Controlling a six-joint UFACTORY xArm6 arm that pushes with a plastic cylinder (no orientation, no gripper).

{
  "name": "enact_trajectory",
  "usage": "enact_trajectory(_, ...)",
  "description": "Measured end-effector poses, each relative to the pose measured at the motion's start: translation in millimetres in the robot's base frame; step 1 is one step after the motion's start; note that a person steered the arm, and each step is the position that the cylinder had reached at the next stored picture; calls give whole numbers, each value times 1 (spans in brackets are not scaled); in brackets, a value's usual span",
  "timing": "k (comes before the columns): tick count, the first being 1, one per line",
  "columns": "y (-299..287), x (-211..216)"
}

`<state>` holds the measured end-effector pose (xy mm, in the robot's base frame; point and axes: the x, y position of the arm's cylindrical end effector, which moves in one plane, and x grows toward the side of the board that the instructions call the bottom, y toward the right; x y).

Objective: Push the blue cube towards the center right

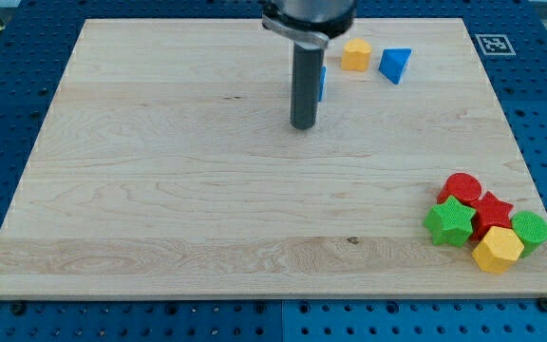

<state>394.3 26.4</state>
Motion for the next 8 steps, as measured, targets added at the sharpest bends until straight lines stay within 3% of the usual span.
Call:
enact_trajectory(2,-22,-49)
enact_trajectory(3,-22,-93)
enact_trajectory(4,-22,-97)
enact_trajectory(5,-11,-95)
enact_trajectory(8,39,-32)
